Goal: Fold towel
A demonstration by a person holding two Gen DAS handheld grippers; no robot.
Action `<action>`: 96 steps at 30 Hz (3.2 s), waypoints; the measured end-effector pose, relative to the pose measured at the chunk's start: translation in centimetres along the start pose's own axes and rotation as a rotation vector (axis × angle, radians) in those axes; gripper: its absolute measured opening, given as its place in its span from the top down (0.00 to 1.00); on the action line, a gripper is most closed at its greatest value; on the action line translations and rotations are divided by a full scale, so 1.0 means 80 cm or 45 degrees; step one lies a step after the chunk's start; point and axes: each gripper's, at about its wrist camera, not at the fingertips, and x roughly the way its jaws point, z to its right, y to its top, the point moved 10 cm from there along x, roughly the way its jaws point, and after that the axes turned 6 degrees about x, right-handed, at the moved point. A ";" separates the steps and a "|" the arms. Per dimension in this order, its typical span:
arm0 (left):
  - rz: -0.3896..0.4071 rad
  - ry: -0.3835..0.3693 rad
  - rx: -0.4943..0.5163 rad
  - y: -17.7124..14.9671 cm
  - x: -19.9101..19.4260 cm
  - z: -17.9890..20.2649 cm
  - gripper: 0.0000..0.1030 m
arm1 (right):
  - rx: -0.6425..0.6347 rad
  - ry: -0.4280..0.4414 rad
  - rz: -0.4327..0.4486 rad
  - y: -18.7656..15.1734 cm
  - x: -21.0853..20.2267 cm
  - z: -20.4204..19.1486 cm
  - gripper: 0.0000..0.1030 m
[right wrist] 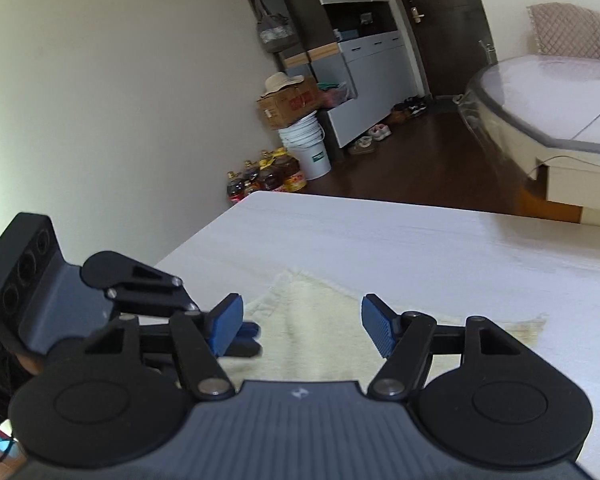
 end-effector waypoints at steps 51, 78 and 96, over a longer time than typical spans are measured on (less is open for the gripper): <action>0.041 -0.099 -0.147 -0.029 -0.040 0.051 0.86 | -0.397 -0.043 -0.124 -0.058 -0.022 -0.013 0.22; -0.038 0.118 -0.301 -0.047 -0.021 -0.066 0.55 | -1.291 -0.274 -0.199 -0.162 -0.029 -0.085 0.93; -0.127 0.162 -0.206 -0.064 -0.016 -0.063 0.47 | -1.181 -0.507 -0.163 -0.208 -0.107 -0.087 0.93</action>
